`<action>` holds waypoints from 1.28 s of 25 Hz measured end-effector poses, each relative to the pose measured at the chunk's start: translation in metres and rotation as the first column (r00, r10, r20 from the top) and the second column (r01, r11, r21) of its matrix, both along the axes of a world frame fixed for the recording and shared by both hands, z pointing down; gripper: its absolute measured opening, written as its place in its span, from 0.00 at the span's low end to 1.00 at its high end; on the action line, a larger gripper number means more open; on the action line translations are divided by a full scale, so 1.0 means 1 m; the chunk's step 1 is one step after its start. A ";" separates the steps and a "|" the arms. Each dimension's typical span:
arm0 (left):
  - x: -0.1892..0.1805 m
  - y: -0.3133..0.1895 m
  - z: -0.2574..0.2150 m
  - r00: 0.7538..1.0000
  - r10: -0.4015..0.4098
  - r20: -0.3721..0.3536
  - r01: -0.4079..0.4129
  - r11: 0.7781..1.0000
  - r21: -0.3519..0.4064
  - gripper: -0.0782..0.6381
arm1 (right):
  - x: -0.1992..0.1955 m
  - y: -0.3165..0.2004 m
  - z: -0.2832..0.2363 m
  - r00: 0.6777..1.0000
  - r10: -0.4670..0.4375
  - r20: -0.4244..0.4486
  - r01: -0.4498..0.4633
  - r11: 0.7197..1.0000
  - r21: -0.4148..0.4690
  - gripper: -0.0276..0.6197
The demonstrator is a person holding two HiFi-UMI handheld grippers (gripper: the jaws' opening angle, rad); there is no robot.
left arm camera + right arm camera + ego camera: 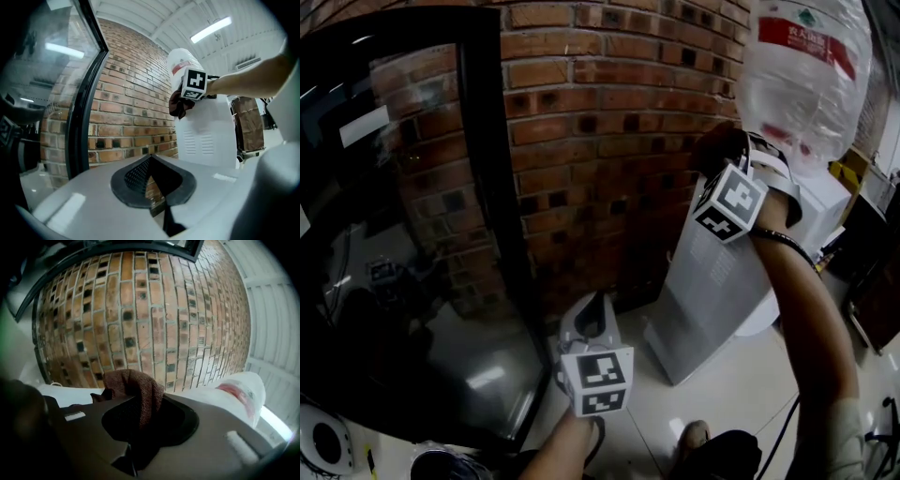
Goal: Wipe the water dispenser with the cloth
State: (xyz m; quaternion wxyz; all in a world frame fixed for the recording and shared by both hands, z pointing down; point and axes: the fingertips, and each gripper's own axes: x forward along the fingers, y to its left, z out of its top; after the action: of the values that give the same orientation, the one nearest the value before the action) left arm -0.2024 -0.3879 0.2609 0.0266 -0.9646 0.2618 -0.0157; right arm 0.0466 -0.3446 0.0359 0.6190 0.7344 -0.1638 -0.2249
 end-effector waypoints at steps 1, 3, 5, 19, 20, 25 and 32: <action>0.000 0.000 0.001 1.000 -0.001 0.003 0.001 1.000 0.000 0.11 | 0.004 -0.002 0.005 1.000 0.015 -0.004 -0.015 1.000 -0.022 0.18; 0.001 -0.001 0.004 1.000 0.001 0.012 -0.001 1.000 0.001 0.11 | 0.008 -0.006 0.016 0.999 0.034 -0.018 -0.035 0.997 -0.065 0.18; 0.003 -0.001 0.009 1.000 0.003 0.019 -0.003 1.000 -0.001 0.11 | 0.009 -0.011 0.027 0.998 0.043 -0.045 -0.048 0.992 -0.114 0.18; -0.005 -0.012 0.020 0.999 -0.027 0.033 0.028 0.999 -0.024 0.11 | 0.017 -0.016 0.175 0.997 0.069 -0.028 -0.074 0.891 -0.447 0.17; -0.006 -0.013 0.021 0.999 -0.029 0.034 0.030 0.999 -0.026 0.11 | 0.017 -0.016 0.186 0.997 0.072 -0.021 -0.073 0.883 -0.463 0.17; -0.007 -0.020 0.033 0.998 -0.043 0.054 0.045 0.998 -0.037 0.11 | 0.019 -0.013 0.240 0.996 0.088 0.006 -0.072 0.844 -0.532 0.17; -0.007 -0.035 0.052 0.994 -0.069 0.082 0.073 0.996 -0.042 0.11 | 0.018 -0.003 0.314 0.993 0.105 0.053 -0.050 0.789 -0.612 0.17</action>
State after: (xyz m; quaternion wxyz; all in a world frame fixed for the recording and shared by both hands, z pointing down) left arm -0.2091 -0.4230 0.3125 0.0146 -0.9536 0.2944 -0.0612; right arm 0.0647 -0.3476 0.3496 0.8237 0.5109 -0.2232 -0.1032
